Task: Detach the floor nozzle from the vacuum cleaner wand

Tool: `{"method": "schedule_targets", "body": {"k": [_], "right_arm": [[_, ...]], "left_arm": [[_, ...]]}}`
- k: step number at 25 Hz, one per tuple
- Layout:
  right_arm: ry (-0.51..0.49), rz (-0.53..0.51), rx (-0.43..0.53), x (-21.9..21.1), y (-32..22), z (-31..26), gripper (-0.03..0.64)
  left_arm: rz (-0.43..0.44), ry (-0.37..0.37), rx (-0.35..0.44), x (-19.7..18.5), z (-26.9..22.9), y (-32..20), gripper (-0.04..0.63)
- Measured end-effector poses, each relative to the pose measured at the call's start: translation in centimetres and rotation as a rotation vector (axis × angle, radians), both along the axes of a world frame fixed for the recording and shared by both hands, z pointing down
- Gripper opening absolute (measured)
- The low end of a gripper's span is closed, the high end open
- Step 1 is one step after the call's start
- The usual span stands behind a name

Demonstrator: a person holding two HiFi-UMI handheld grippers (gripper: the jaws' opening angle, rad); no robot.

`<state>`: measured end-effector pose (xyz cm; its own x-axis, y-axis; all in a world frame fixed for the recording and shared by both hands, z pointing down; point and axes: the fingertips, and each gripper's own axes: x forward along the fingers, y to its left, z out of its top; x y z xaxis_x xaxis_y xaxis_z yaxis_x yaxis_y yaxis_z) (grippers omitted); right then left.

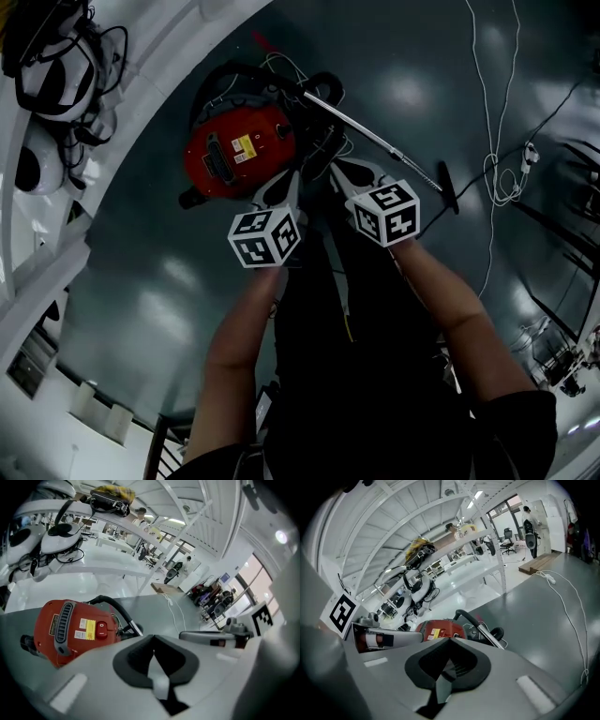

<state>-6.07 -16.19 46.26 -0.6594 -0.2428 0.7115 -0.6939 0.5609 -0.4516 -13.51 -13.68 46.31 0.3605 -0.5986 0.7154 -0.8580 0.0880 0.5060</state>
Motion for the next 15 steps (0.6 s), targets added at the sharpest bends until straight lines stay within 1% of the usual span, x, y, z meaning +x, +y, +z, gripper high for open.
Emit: {"method": "schedule_targets", "body": {"k": [4,9,12,15], "right_arm": [[0.01,-0.015,-0.001,-0.6,-1.9,2.4,-0.003],[0.012,-0.019,-0.003,-1.0,-3.5,5.7,-0.003],[0.006,-0.024,-0.021,-1.5,-4.0,7.7,-0.003],[0.008,-0.043,-0.026,-2.0,-4.5,9.7,-0.003]], "left_arm": [[0.001,-0.022,-0.013,-0.1,2.5,-1.6,0.009],[-0.021,-0.009,-0.02,-0.1,5.0,-3.3,0.009],[-0.021,-0.024,-0.02,-0.1,6.5,-4.0,0.009],[-0.049,-0.04,-0.028,-0.6,8.2,-4.4,0.009]]}}
